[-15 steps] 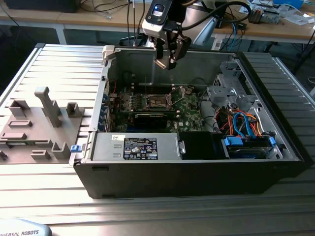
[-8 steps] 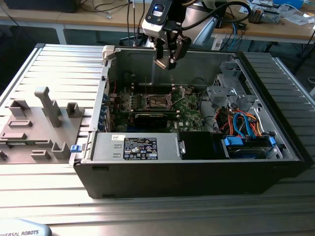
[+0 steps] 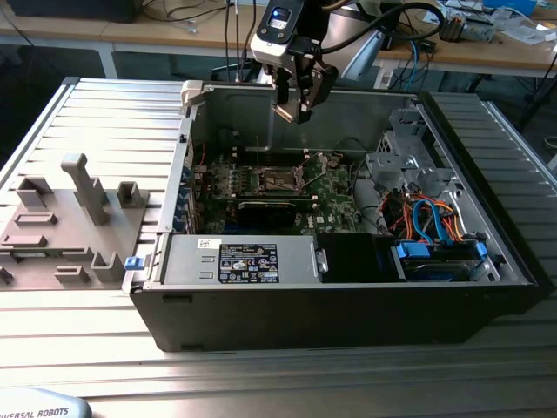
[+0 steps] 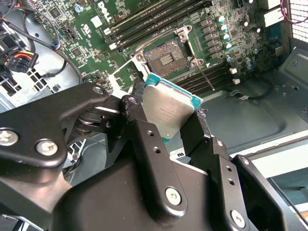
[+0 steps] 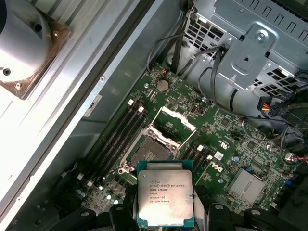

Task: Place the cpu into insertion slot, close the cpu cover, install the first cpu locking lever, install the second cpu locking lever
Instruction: 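Place the cpu into insertion slot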

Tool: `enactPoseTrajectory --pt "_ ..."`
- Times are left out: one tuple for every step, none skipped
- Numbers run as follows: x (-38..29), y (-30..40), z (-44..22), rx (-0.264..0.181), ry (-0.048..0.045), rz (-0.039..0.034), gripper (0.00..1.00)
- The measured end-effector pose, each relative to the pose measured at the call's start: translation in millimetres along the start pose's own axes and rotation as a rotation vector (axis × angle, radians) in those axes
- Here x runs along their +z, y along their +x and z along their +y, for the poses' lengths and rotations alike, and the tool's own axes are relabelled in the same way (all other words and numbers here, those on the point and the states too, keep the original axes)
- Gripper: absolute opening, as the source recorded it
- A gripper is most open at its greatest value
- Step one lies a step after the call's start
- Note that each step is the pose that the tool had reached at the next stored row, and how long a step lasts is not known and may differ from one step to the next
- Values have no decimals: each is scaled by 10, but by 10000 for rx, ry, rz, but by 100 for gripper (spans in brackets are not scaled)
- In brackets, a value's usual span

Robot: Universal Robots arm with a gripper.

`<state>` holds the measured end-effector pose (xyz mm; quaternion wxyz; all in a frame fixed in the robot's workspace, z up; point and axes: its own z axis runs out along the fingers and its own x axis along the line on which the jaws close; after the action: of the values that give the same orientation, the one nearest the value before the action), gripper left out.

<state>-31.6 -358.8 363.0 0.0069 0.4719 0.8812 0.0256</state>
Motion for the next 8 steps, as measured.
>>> enactPoseTrajectory --pt "0 0 0 4 1 -1 54" --pt "0 0 0 11 0 -1 54" --pt "0 0 0 16 0 -1 54" --pt "0 0 0 20 0 -2 54" --pt "0 0 0 25 0 -1 54" --pt "0 0 0 30 0 -2 54" --pt "0 0 0 36 0 -2 54" --pt "0 0 0 40 -1 -2 54"
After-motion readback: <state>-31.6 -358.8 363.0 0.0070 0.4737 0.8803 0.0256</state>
